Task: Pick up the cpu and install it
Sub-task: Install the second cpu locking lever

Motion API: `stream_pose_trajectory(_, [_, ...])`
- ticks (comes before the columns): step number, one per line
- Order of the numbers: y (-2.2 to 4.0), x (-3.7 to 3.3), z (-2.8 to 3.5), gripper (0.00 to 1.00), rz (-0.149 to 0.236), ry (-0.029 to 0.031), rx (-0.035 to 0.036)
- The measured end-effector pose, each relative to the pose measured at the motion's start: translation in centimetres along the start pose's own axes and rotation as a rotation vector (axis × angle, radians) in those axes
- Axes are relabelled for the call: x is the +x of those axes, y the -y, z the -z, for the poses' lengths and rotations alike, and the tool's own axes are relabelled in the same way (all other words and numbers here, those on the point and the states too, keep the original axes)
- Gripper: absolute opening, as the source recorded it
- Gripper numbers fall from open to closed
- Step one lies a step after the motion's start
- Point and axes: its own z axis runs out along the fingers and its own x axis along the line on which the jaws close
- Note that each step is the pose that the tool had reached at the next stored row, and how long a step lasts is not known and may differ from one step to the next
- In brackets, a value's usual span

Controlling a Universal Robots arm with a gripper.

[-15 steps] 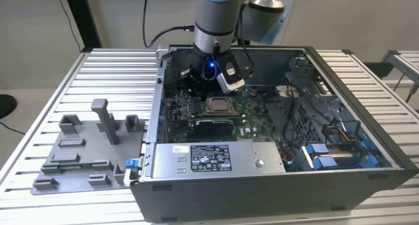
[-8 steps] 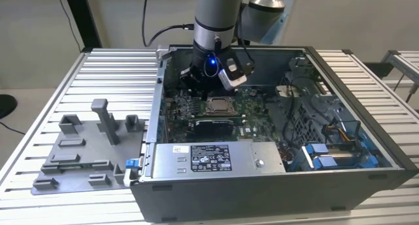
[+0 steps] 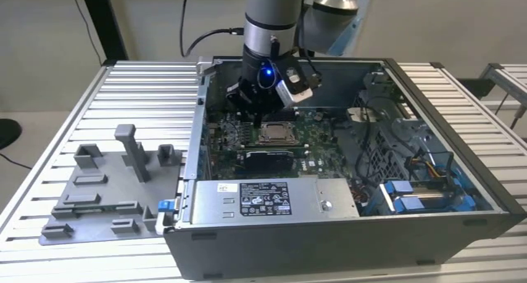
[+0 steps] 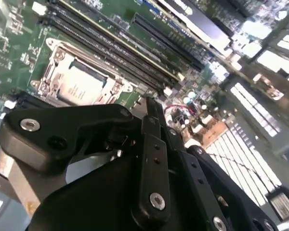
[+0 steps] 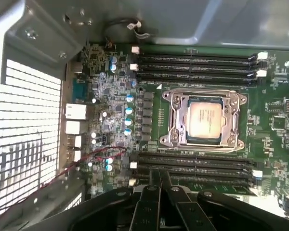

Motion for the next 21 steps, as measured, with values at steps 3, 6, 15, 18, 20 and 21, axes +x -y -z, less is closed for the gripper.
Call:
stream_pose_trajectory(3, [-0.10, 0.05, 1.33, 0.00, 0.000, 0.0000, 0.0009])
stream_pose_trajectory(6, [-0.20, 0.09, 2.73, 0.00, 0.000, 0.0000, 0.0009])
stream_pose_trajectory(15, [-0.40, 0.18, 5.54, 0.00, 0.000, 0.0000, 0.0008])
stream_pose_trajectory(18, [-0.40, 0.18, 5.55, 0.00, 0.000, -0.0001, 0.0009])
stream_pose_trajectory(20, [-0.40, 0.18, 5.55, 0.00, 0.000, -0.0001, 0.0008])
stream_pose_trajectory(21, [-0.40, 0.18, 5.55, 0.00, 0.000, -0.0001, 0.0008])
